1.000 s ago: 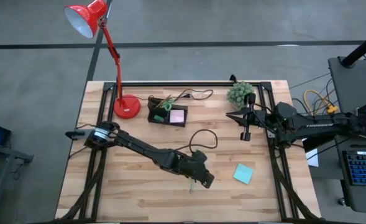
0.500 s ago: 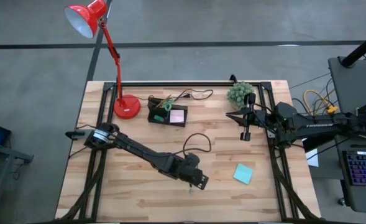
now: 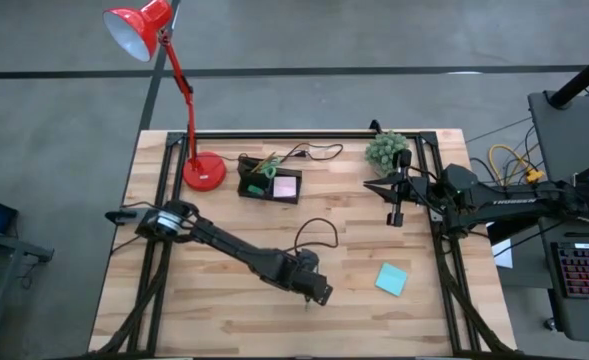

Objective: Pick and place office supplies into organizer
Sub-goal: Put the blue pencil into the black mesh desk organizer

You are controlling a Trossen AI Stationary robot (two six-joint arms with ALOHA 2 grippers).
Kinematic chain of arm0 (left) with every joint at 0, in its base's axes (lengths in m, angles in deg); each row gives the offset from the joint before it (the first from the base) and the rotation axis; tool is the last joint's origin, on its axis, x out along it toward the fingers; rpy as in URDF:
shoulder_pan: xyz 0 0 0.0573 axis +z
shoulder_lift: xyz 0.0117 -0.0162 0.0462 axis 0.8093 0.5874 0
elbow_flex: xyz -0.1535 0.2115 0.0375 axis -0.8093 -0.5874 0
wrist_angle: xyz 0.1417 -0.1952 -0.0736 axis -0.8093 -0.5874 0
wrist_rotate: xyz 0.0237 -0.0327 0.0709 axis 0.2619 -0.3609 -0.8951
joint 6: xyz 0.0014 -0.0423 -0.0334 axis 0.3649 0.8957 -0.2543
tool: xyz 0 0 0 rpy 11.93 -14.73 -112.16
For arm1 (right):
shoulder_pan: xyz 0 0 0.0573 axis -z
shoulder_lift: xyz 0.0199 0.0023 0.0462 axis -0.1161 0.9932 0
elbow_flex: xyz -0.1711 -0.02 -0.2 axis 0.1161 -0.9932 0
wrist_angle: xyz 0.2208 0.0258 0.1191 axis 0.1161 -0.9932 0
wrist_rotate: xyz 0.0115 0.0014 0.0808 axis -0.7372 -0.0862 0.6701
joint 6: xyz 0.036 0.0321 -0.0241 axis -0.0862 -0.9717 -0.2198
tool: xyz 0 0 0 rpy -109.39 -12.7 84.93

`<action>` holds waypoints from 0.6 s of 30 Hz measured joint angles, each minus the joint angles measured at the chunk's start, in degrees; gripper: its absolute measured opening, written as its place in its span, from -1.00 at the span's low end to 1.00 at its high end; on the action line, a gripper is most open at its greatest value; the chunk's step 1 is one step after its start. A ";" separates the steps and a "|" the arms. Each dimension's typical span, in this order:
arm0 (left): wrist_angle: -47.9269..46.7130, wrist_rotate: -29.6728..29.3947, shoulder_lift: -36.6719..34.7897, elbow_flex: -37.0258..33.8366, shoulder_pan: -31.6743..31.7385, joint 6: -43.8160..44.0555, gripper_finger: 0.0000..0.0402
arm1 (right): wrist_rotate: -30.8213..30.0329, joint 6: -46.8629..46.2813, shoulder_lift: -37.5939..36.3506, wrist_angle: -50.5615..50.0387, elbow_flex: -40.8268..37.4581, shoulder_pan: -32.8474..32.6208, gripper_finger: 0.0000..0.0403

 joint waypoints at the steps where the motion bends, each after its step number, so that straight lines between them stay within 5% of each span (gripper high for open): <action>1: -0.01 -0.55 0.00 -0.02 0.00 0.00 -0.61 | -0.01 -0.01 0.00 0.00 0.00 -0.02 -0.94; 18: 0.39 -0.78 -0.04 -0.77 0.39 -3.04 -0.60 | 0.01 -0.01 -0.02 -0.46 0.00 -0.02 -0.94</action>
